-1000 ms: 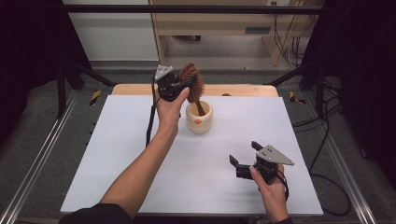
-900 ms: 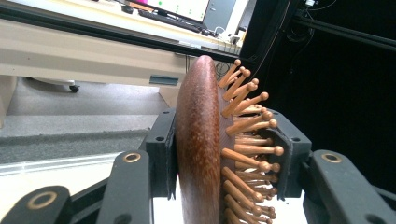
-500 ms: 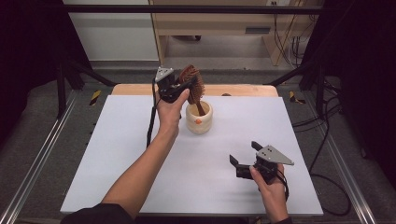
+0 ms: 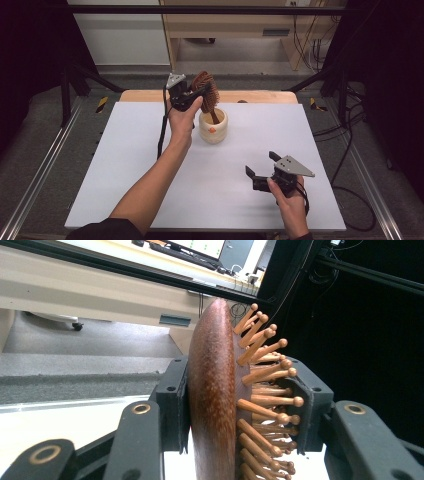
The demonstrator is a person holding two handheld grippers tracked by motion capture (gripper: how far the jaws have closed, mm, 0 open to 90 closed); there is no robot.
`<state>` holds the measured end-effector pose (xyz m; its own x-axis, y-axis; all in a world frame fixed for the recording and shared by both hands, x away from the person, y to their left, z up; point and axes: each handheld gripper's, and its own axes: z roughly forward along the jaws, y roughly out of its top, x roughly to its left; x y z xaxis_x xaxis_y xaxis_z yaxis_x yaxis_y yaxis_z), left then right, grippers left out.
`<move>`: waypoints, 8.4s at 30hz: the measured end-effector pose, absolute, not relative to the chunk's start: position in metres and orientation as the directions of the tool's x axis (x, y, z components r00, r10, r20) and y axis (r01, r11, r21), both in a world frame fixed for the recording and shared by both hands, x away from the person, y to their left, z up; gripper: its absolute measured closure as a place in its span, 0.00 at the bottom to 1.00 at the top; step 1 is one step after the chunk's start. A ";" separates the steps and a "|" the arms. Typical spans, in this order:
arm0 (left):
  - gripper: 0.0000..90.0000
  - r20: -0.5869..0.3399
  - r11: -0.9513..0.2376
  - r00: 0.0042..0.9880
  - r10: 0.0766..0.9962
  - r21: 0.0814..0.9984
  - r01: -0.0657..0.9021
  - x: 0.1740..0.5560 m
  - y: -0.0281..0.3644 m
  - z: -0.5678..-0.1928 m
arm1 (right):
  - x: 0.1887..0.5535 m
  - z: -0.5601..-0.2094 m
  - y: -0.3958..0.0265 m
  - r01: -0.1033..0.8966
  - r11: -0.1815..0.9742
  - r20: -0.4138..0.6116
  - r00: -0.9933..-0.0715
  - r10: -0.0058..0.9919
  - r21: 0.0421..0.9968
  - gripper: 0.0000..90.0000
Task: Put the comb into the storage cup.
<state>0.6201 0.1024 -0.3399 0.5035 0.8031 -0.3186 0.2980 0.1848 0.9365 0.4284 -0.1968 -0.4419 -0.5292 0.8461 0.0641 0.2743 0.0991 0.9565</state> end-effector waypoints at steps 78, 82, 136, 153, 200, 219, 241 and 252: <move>0.57 -0.388 0.247 0.475 0.790 0.910 0.333 0.622 0.105 -0.358 | 0.428 -0.442 -0.197 0.277 0.096 0.068 -0.529 0.846 0.956 0.03; 0.57 -0.386 0.246 0.475 0.791 0.911 0.331 0.621 0.103 -0.360 | 0.428 -0.443 -0.197 0.278 0.100 0.066 -0.530 0.845 0.955 0.03; 0.57 -0.427 0.282 0.457 0.780 0.893 0.352 0.624 0.108 -0.372 | 0.429 -0.444 -0.195 0.284 0.104 0.068 -0.536 0.841 0.953 0.03; 0.56 -0.448 0.298 0.445 0.775 0.881 0.368 0.627 0.114 -0.375 | 0.430 -0.445 -0.195 0.284 0.107 0.066 -0.539 0.840 0.953 0.03; 0.56 -0.474 0.325 0.434 0.766 0.869 0.374 0.627 0.121 -0.379 | 0.430 -0.445 -0.195 0.287 0.105 0.070 -0.537 0.840 0.952 0.03; 0.55 -0.479 0.332 0.426 0.767 0.866 0.375 0.628 0.123 -0.381 | 0.430 -0.445 -0.195 0.291 0.107 0.072 -0.542 0.837 0.951 0.03; 0.53 -0.465 0.320 0.429 0.774 0.873 0.368 0.628 0.122 -0.381 | 0.431 -0.446 -0.195 0.296 0.110 0.073 -0.546 0.835 0.949 0.03; 0.51 -0.454 0.312 0.432 0.779 0.879 0.362 0.628 0.122 -0.382 | 0.431 -0.446 -0.194 0.296 0.110 0.074 -0.545 0.835 0.949 0.03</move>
